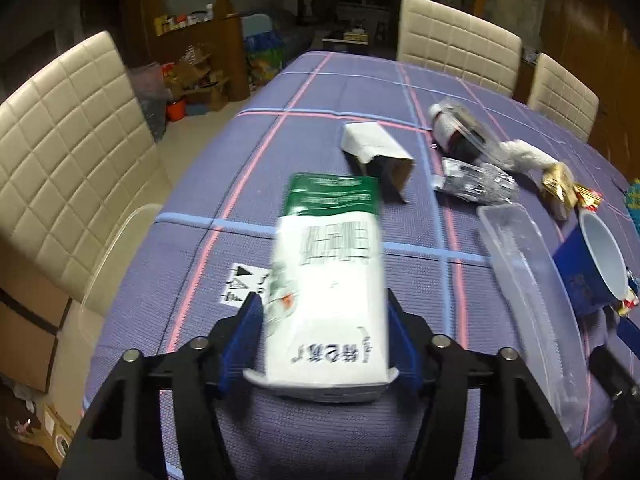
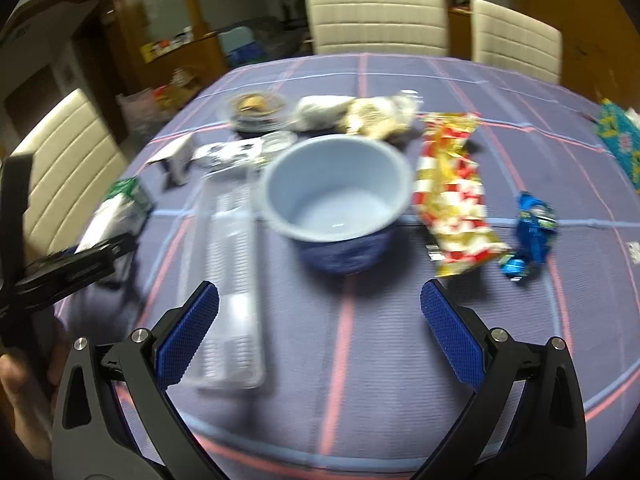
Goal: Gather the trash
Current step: 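Grasp the white milk carton with the left tool while the right tool grasps the clear plastic tray, then carry the carton to the clear bin and open the left tool while the right tool carries the tray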
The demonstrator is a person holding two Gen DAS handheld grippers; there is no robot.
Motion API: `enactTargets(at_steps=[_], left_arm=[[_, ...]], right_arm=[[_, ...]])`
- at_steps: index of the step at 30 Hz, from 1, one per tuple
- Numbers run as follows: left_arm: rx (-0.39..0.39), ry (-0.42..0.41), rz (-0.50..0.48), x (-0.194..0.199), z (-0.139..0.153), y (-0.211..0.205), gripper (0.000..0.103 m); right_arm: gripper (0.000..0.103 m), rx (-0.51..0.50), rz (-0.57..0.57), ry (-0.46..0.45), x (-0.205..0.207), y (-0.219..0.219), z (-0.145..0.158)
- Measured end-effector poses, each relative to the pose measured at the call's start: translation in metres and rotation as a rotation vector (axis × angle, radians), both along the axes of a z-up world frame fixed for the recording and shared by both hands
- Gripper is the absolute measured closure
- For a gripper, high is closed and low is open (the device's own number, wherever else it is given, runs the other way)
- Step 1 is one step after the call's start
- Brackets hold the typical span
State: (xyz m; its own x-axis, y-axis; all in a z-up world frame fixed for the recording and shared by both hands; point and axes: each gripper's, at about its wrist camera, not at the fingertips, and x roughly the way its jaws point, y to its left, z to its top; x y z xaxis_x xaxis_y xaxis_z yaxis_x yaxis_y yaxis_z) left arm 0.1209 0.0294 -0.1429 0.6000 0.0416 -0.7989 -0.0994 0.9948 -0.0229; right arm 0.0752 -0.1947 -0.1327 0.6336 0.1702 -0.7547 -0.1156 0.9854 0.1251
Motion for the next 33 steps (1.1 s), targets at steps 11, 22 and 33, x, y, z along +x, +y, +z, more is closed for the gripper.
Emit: enactTargets(at_steps=[11, 22, 33], left_arm=[[-0.013, -0.013, -0.005, -0.018, 0.004, 0.016, 0.055], [0.008, -0.100, 0.050, -0.038, 0.023, 0.051, 0.055], [0.065, -0.142, 0.170, -0.044, 0.034, 0.117, 0.055]], right_arm=[[0.033, -0.052, 0.115, 0.061, 0.016, 0.052, -0.017], [0.059, -0.103, 0.247, -0.041, 0.010, 0.110, 0.008], [0.055, -0.146, 0.419, -0.085, 0.013, 0.191, 0.020]])
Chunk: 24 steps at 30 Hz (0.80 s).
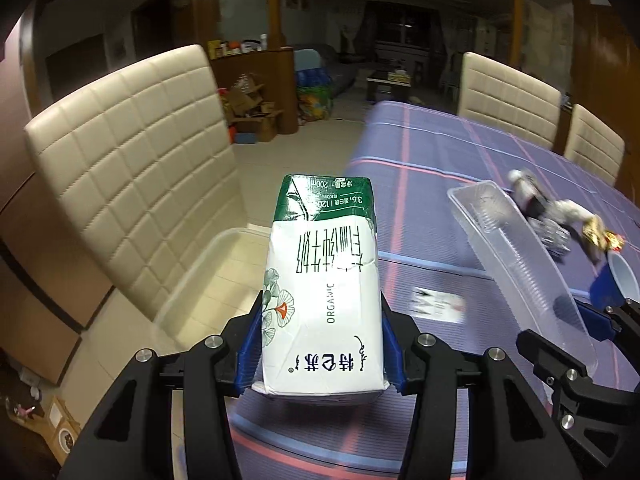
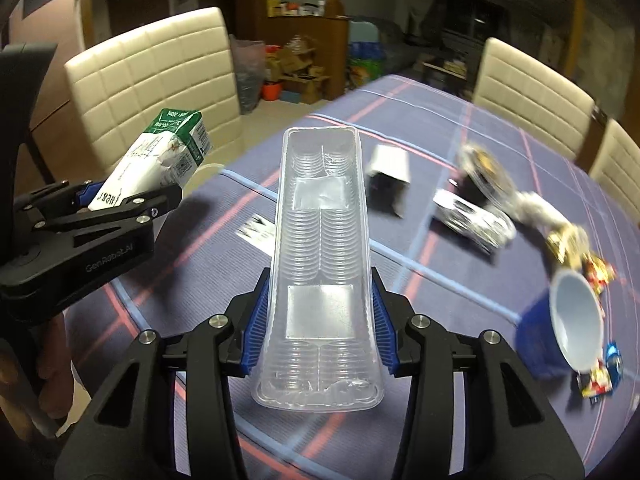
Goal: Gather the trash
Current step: 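Carry the carton to the clear bin and open the left tool while the right tool carries the tray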
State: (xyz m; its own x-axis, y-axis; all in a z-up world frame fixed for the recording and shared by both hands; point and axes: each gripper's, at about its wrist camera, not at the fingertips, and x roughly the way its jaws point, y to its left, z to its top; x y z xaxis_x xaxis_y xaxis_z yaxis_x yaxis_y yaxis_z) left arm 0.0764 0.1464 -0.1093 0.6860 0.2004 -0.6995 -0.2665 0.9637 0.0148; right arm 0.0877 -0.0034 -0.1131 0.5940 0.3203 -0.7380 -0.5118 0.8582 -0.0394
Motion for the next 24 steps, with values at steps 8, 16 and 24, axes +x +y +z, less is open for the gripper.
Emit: enactTargets(at_steps=[8, 16, 24], left_arm=[[0.032, -0.015, 0.107, 0.011, -0.002, 0.052, 0.054], [0.027, 0.029, 0.160, 0.032, -0.016, 0.078, 0.020], [0.021, 0.019, 0.174, 0.019, -0.020, 0.082, 0.019]], right_arm=[[0.055, -0.012, 0.072, -0.011, 0.013, 0.044, 0.001], [0.055, -0.016, 0.077, -0.010, 0.023, 0.061, 0.001], [0.054, -0.051, 0.097, -0.025, 0.027, 0.075, 0.000]])
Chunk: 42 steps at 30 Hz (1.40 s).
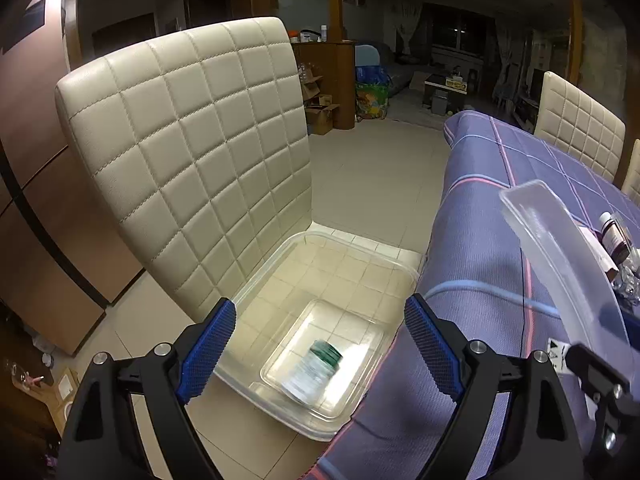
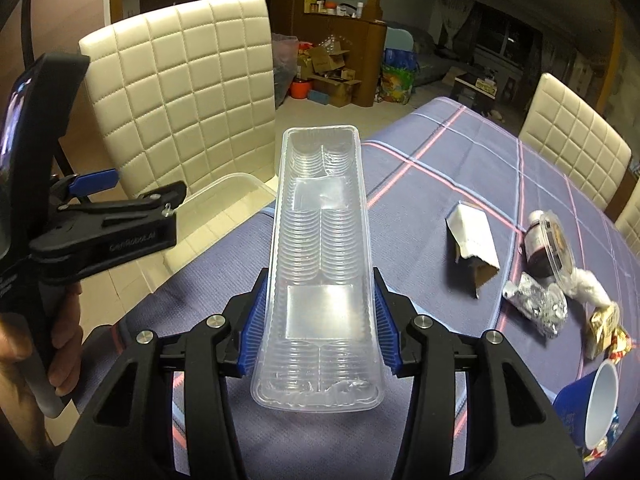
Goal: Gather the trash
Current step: 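Carry the carton to the clear bin and open the left tool while the right tool carries the tray, then lower the clear tray over the bin and open the right tool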
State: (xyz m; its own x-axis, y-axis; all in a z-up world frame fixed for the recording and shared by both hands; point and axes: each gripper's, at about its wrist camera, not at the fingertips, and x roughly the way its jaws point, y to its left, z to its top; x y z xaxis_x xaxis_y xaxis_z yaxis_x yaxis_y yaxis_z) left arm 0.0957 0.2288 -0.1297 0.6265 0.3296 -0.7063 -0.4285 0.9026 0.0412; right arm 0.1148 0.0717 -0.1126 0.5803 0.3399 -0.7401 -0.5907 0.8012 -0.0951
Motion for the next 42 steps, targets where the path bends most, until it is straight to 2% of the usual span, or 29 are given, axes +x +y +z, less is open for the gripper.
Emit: enactTargets(at_steps=[19, 23, 25, 32, 42], left_arm=[[0.024, -0.023, 0.083, -0.023, 0.009, 0.047, 0.019], [0.028, -0.024, 0.104, -0.026, 0.011, 0.058, 0.019], [0.027, -0.025, 0.110, -0.028, 0.012, 0.060, 0.019], [0.031, -0.021, 0.104, -0.027, 0.011, 0.058, 0.019], [0.043, -0.011, 0.044, -0.014, 0.010, 0.033, 0.019]], right_arm=[[0.053, -0.007, 0.122, -0.021, 0.012, 0.083, 0.003], [0.049, 0.002, 0.129, -0.034, 0.014, 0.096, 0.006], [0.042, 0.006, 0.128, -0.044, 0.016, 0.100, 0.008], [0.035, 0.007, 0.108, -0.085, 0.016, 0.100, 0.014], [0.033, 0.013, 0.048, -0.050, 0.022, 0.069, 0.007]])
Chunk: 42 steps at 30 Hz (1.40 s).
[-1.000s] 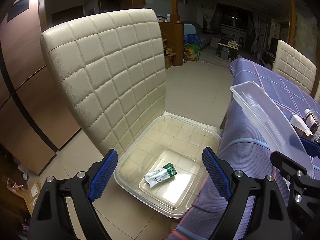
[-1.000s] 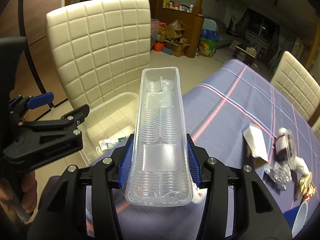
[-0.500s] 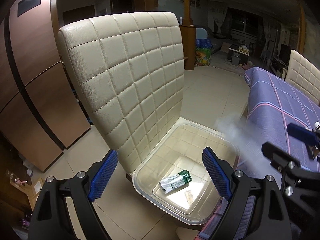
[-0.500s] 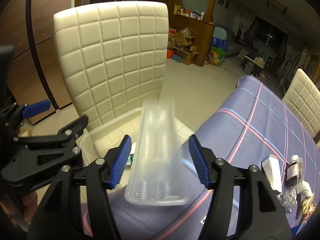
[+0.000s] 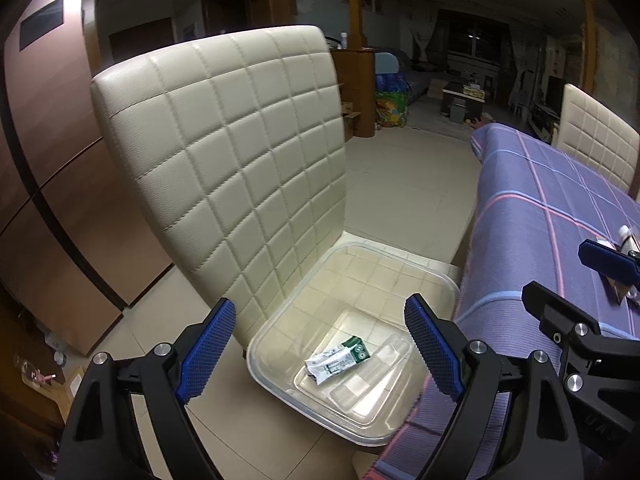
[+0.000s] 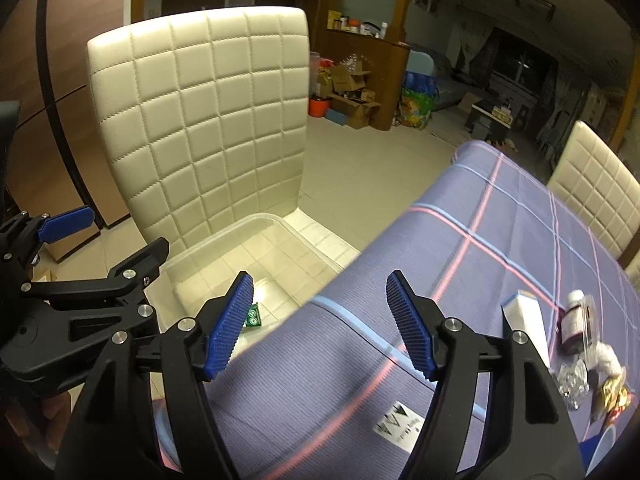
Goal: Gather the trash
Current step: 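Lower the clear tray over the bin and open the right tool, then move both tools back over the table toward the bowl and blue wrapper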
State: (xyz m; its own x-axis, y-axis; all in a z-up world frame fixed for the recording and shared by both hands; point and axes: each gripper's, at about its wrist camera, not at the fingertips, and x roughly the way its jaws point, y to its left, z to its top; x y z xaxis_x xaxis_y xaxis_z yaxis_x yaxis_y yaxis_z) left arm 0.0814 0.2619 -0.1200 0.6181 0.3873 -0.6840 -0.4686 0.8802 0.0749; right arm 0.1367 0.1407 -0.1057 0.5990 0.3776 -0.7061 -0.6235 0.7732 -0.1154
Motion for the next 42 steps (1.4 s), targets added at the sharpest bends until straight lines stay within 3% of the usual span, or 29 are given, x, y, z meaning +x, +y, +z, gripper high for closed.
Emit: enactTargets(at_steps=[20, 42], left_arm=[[0.054, -0.003, -0.241, 0.037, 0.018, -0.122, 0.019], [0.048, 0.040, -0.475, 0.056, 0.011, -0.250, 0.019]], right_arm=[[0.028, 0.055, -0.230, -0.034, 0.006, -0.140, 0.024], [0.027, 0.082, -0.478, -0.047, -0.008, -0.288, 0.017]])
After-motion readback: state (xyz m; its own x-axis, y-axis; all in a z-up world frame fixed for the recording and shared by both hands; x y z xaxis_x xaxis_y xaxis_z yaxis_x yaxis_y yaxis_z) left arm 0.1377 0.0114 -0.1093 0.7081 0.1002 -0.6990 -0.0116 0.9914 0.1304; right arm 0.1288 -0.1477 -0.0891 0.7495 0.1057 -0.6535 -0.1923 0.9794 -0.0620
